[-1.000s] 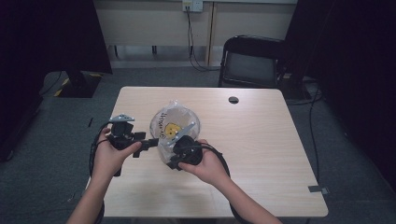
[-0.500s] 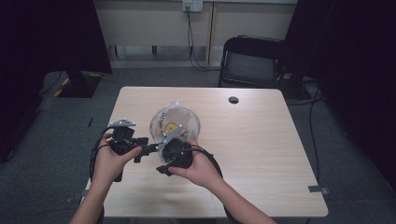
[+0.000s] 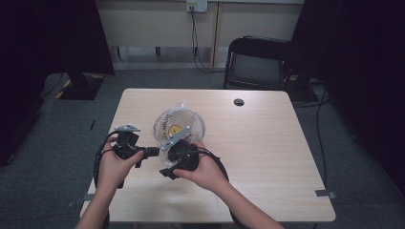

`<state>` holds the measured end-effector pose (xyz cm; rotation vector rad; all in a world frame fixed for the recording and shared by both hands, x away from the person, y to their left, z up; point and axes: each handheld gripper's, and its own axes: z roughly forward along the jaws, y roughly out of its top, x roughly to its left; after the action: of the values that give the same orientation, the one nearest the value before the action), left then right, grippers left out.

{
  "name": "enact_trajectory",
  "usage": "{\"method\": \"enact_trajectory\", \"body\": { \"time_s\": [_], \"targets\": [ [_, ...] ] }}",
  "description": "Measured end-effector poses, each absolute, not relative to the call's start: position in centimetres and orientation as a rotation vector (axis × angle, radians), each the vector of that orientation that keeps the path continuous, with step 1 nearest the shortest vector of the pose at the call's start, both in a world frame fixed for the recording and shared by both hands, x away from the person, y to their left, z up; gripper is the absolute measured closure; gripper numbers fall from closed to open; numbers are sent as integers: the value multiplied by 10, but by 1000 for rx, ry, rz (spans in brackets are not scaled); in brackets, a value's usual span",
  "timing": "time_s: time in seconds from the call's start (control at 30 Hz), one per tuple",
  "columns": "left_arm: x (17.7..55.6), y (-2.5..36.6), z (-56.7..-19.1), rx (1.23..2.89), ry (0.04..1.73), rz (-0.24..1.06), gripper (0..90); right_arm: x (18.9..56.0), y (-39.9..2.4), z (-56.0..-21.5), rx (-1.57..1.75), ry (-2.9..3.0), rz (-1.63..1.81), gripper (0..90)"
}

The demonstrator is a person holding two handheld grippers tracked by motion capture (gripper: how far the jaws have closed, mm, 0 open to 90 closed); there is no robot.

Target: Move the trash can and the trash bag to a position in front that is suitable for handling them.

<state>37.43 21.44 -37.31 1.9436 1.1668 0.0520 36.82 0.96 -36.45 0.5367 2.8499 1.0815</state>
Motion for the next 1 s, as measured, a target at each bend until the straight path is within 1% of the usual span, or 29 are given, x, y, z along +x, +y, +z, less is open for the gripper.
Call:
{"method": "enact_trajectory", "body": {
  "time_s": [0.23,0.3,0.37,0.47,0.57,0.6,0.63,0.7,0.77,0.83,0.87,0.97,1.0],
  "targets": [
    [376,211,-377,1994,1194,71,900,370,-5,-363,577,2827,1108,355],
    [376,210,-377,2011,1190,80,900,369,-10,-359,592,2830,1128,346],
    [376,209,-378,2032,1187,97,900,369,-15,-354,595,2836,1144,329],
    [377,206,-379,2030,1191,103,900,367,-23,-346,594,2818,1135,254],
    [376,206,-379,2065,1187,120,894,368,-36,-333,597,2782,1160,250],
    [376,206,-380,2077,1189,121,875,370,-41,-327,608,2761,1172,241],
    [375,206,-380,2096,1194,131,816,372,-46,-322,625,2729,1183,217],
    [373,209,-381,2092,1156,194,642,382,-54,-313,656,2682,1191,170],
    [371,215,-382,2095,1137,189,515,392,-60,-309,687,2647,1176,162],
    [370,219,-384,2085,1096,214,390,403,-63,-308,705,2621,1149,161],
    [370,223,-384,2083,1077,224,340,409,-64,-309,723,2605,1141,162],
    [369,228,-386,2084,1036,247,264,425,-64,-313,723,2589,1148,163],
    [368,229,-386,2094,1021,259,256,429,-64,-314,719,2587,1158,166]
  ]
}}
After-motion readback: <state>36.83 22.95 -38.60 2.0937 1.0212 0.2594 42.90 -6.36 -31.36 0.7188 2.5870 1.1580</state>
